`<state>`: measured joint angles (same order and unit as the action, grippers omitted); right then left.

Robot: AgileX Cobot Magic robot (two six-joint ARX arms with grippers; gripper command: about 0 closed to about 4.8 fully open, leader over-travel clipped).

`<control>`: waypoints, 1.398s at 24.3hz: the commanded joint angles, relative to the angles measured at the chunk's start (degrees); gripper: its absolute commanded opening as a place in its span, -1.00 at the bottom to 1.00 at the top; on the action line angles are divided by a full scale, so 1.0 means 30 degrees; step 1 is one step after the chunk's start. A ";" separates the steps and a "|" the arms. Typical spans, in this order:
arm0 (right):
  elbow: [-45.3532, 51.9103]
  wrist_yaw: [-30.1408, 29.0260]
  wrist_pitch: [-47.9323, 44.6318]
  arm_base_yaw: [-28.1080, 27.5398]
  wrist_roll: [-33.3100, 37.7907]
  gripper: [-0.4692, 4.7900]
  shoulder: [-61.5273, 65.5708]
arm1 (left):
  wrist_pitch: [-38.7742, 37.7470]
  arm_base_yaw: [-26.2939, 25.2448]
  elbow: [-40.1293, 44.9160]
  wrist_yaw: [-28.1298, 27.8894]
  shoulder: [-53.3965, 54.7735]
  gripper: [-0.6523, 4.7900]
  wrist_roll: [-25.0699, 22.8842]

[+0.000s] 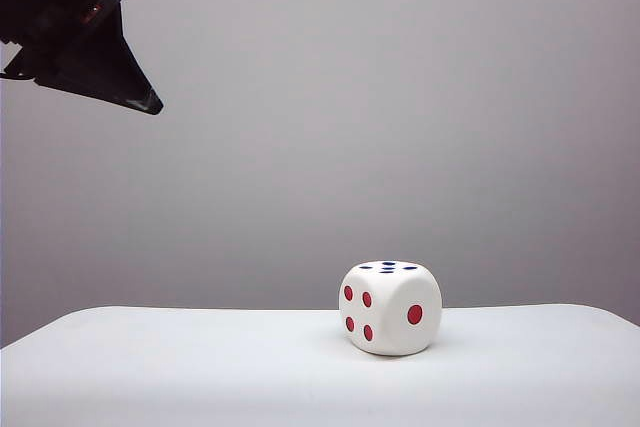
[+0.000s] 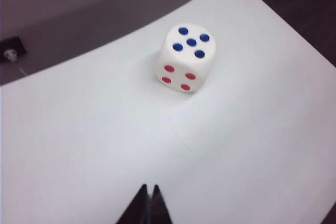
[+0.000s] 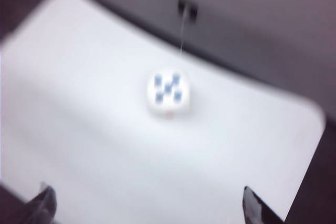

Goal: Pick up the dice on the table and roll the dice.

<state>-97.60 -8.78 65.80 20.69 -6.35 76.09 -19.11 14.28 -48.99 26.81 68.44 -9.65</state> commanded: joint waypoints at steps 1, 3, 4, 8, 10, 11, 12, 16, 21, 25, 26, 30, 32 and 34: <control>0.2834 -0.0109 -0.0889 0.0015 0.0197 0.95 -0.0138 | -0.0576 -0.0007 -0.0036 0.0029 -0.0226 -0.78 -0.0131; 0.4204 -0.0117 -0.1960 0.0022 0.0444 0.71 -0.0401 | -0.0707 -0.0007 -0.0029 -0.0532 -0.0452 -0.78 -0.0051; 0.5056 -0.0117 -0.2652 0.0022 0.0627 0.61 -0.0663 | -0.0816 -0.0015 -0.0029 -0.1180 -0.0670 -0.78 -0.0058; 0.7810 -0.0095 -0.4969 0.0015 0.1297 0.54 -0.1974 | -0.1217 -0.0015 0.0029 -0.3096 -0.2062 -0.78 -0.0357; 0.9253 -0.0044 -0.6120 -0.0007 0.1705 0.54 -0.2841 | -0.1209 -0.0022 0.0153 -0.3249 -0.2914 -0.78 -0.0342; 0.9857 -0.0044 -0.6579 -0.0007 0.1960 0.53 -0.3228 | -0.1202 -0.0029 0.0248 -0.3512 -0.3322 -0.78 -0.0335; 1.0579 -0.0051 -0.7147 -0.0007 0.2324 0.51 -0.3701 | -0.1195 -0.0022 0.0364 -0.3898 -0.3708 -0.78 -0.0328; 1.2808 -0.0029 -0.8852 -0.0007 0.3293 0.24 -0.5501 | -0.1202 -0.0022 0.1275 -0.5515 -0.5654 -0.78 -0.0277; 1.5919 0.2820 -1.1963 -0.0007 0.3694 0.19 -0.9122 | -0.1180 -0.0029 0.3395 -0.8225 -0.9435 -0.78 0.0525; 1.7799 0.5187 -1.4338 -0.0007 0.3694 0.17 -1.1854 | -0.0532 -0.0022 0.4867 -1.1227 -1.2393 -0.78 0.0954; 1.8469 0.5595 -1.5110 -0.0007 0.3694 0.16 -1.2859 | -0.0226 -0.0022 0.5370 -1.2131 -1.3763 -0.78 0.1035; 2.0079 0.6105 -1.6633 -0.0007 0.3694 -0.04 -1.4928 | -0.0051 -0.0022 0.5967 -1.2925 -1.6269 -0.78 0.1377; 2.0895 0.6127 -1.7238 -0.0007 0.3701 -0.04 -1.5730 | 0.0204 -0.0015 0.6258 -1.2917 -1.7522 -0.78 0.1610; 2.1784 0.6543 -1.7697 -0.0007 0.3738 -0.04 -1.6728 | 0.0452 -0.0022 0.6564 -1.2961 -1.8651 -0.78 0.1741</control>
<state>-33.39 9.58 14.98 20.69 4.67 27.42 -19.07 14.28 -30.04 -11.77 14.09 -5.17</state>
